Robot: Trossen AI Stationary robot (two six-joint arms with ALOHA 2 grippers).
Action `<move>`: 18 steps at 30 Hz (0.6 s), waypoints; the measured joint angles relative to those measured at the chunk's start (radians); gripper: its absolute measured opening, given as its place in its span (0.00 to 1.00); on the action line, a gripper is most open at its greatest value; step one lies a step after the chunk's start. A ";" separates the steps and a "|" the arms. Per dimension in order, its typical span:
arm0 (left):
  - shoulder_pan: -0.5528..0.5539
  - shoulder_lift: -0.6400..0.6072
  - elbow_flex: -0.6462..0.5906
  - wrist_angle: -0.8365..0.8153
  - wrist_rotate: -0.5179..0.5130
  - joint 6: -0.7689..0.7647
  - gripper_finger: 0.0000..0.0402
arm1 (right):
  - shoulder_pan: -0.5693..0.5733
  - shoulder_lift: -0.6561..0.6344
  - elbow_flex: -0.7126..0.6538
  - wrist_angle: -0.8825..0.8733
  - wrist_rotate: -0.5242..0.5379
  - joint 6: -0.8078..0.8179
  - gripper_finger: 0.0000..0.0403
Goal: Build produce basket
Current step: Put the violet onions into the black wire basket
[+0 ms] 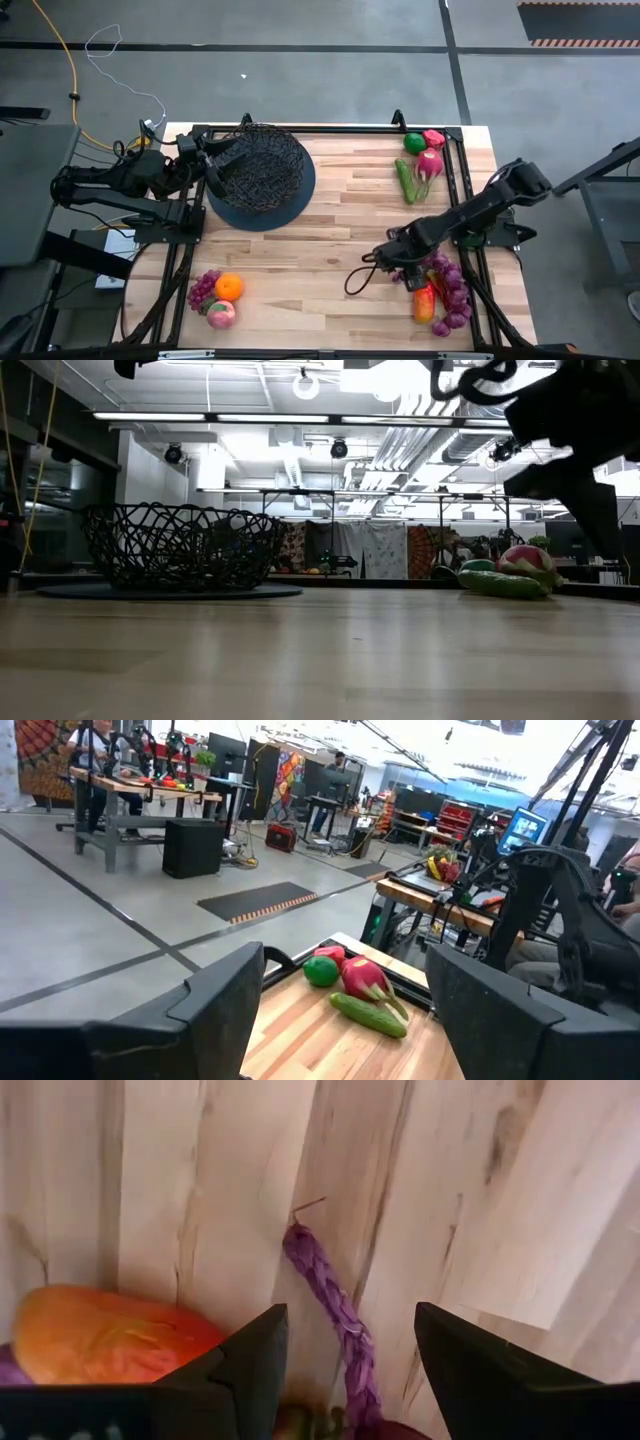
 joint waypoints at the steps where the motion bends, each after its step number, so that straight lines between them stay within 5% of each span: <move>1: 0.000 0.000 0.000 0.000 0.000 0.000 0.67 | 0.007 0.010 0.000 0.004 0.000 -0.004 0.51; 18: 0.000 0.000 0.000 0.000 0.000 0.000 0.67 | 0.086 0.132 0.000 0.073 0.064 0.005 0.31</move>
